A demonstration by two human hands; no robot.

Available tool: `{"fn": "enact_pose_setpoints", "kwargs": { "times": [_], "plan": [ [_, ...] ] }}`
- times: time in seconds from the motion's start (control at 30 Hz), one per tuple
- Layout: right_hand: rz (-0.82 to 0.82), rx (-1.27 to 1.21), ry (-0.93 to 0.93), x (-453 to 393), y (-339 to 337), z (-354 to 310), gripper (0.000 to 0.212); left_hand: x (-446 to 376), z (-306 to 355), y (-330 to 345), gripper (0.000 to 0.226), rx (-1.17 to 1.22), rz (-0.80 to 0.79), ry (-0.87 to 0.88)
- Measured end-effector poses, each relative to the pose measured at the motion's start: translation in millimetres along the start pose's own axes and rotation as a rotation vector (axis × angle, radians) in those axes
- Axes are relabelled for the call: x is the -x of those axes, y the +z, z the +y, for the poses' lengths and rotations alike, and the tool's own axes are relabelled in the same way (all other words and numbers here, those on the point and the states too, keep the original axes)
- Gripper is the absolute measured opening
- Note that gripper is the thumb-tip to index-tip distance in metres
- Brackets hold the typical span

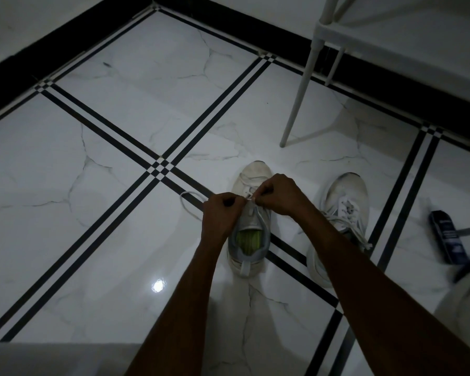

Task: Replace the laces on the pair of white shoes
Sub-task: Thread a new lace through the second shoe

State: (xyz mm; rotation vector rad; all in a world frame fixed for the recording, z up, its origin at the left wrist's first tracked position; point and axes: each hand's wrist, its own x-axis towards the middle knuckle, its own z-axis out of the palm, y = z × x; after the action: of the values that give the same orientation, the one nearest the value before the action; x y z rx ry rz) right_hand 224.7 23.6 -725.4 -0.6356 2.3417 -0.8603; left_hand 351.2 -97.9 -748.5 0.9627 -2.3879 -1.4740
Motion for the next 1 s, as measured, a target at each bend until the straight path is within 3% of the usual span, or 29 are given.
{"fn": "enact_pose_setpoints", "kwargs": {
  "times": [0.2, 0.47, 0.63, 0.8, 0.93, 1.0],
  "plan": [
    [0.015, -0.023, -0.028, 1, 12, 2, 0.007, 1, -10, -4, 0.045, 0.181, -0.020, -0.084],
    [-0.013, -0.058, -0.022, 0, 16, 0, 0.007, 4, -7, -5, 0.043, 0.240, -0.017, -0.148],
    [0.029, -0.071, -0.013, 2, 19, 0, 0.005, 5, -5, -6, 0.020, 0.255, -0.051, -0.161],
    [0.089, -0.161, -0.010, 5, 26, -3, 0.005, 5, -11, -8, 0.016, 0.395, -0.125, -0.173],
    [0.331, 0.209, 0.023, 10, 33, -11, 0.008, 5, -10, 0, 0.011, 0.379, -0.019, -0.155],
    [0.255, 0.247, 0.029, 10, 25, -17, 0.014, 5, -11, 6, 0.013, 0.330, 0.019, -0.166]
  ]
}}
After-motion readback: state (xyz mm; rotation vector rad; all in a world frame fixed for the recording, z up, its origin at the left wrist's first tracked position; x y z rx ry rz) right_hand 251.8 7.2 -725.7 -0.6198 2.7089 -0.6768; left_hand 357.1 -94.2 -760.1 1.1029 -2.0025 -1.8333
